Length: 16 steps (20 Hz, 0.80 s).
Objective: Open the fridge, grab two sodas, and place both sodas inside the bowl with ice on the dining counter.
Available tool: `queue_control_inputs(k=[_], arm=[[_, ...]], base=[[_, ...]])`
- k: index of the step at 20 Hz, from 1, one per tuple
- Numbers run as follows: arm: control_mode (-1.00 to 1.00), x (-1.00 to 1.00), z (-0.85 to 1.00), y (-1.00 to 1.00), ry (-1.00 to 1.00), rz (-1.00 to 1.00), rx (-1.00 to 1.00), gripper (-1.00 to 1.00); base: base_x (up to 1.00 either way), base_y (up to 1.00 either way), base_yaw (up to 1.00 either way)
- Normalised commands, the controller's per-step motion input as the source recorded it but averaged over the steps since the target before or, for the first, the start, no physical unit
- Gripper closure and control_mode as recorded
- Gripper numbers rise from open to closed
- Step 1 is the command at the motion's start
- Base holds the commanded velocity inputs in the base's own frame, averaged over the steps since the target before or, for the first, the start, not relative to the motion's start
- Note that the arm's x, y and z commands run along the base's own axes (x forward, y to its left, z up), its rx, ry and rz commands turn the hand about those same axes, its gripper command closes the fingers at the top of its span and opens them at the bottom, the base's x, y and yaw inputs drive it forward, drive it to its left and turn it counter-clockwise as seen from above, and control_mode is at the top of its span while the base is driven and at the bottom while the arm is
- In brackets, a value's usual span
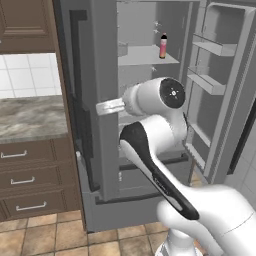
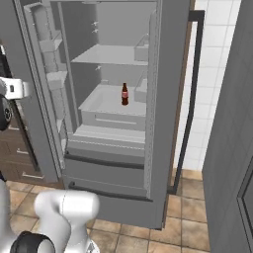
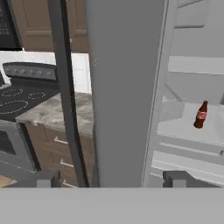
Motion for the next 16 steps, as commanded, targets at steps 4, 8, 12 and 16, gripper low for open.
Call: queue_control_inputs(k=[4, 8, 12, 16], arm=[[-1.0, -0.2, 0.0, -1.0, 0.07, 0.0, 0.17, -1.0], [-1.0, 0.3, -0.06, -0.69, 0.11, 0.01, 0.22, -1.0], [-1.0, 0.68, -0.15, -0.33, 0.09, 0.05, 0.3, -1.0], [-1.0, 0.74, -0.09, -0.05, 0.1, 0.02, 0.29, -1.0]], base=[[0.0, 0.0, 0.0], [0.0, 0.0, 0.0], [0.0, 0.0, 0.0], [0.0, 0.0, 0.0]])
